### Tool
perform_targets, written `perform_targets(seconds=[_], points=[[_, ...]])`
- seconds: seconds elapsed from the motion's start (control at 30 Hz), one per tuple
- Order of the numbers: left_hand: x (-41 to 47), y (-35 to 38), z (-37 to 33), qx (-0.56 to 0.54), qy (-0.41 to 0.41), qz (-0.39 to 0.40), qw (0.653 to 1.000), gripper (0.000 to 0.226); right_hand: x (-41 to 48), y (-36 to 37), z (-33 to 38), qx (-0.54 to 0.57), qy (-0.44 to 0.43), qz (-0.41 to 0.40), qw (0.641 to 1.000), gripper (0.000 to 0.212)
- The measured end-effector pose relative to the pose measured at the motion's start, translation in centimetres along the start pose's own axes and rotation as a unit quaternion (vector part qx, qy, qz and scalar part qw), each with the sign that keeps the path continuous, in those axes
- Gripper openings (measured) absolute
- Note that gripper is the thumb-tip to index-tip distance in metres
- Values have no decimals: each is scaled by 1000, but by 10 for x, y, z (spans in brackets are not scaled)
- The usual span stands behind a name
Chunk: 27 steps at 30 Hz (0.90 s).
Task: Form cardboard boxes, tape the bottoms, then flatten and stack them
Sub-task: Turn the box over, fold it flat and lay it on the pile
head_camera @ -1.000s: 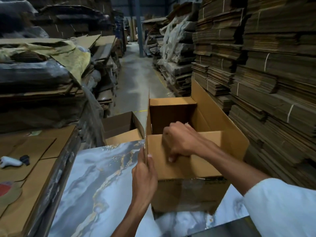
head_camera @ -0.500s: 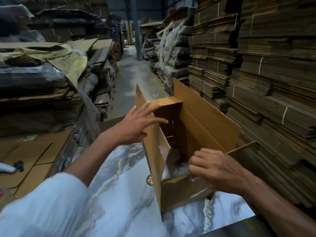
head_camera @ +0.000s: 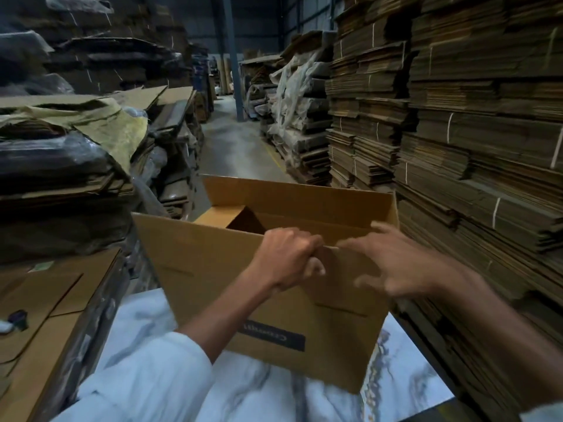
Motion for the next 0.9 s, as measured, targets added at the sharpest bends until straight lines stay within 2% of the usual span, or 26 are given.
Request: perform_targets(seconds=[0.07,0.13,0.2,0.27,0.37,0.43,0.53,0.63,0.7,0.77,0.8,0.83,0.9], points=[[-2,7,-7,-27,-16,-6,999,21,9,0,15,34,12,66,997,61],[-1,6,-10,-52,-31,15,998,20,23,-5,22,-38,47,35,998,39],[-1,-2,2,-81,-91,69,990,29,33,-8,21,-91,65,-15,994,27],[-11,-19,28,-45,-161,128,978,42,36,-8,10,-77,82,-33,993,29],[-47,-53,76,86,-243,208,943,49,29,-5,-15,-95,127,-27,987,36],[-69,-69,93,127,-265,209,933,53,27,-7,-18,-141,139,-49,979,33],[-71,-66,80,123,-246,160,948,54,43,-11,25,-63,50,-75,994,40],[-60,-46,60,24,-246,157,956,49,58,-10,85,-9,-43,-110,993,33],[-60,-46,68,-133,-274,203,931,63,60,-10,96,-9,-67,-131,989,26],[-67,-56,85,-302,-320,249,863,72,56,-9,97,-20,-76,-128,989,24],[-73,-57,91,-349,-339,285,826,63,53,-9,97,-27,-80,-127,988,24],[-79,-55,97,-346,-344,327,809,51,50,-9,97,-30,-82,-127,988,23],[-94,-43,106,-239,-349,424,800,38,46,-9,100,-35,-89,-125,988,23]])
Point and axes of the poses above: each hand's wrist, its own x-axis towards the middle knuckle, its own y-axis out of the palm, z = x × y, the point moved 6 cm from there along x, towards the middle knuckle, and after that the axes turned 13 degrees about -x, right-handed, at the moved point
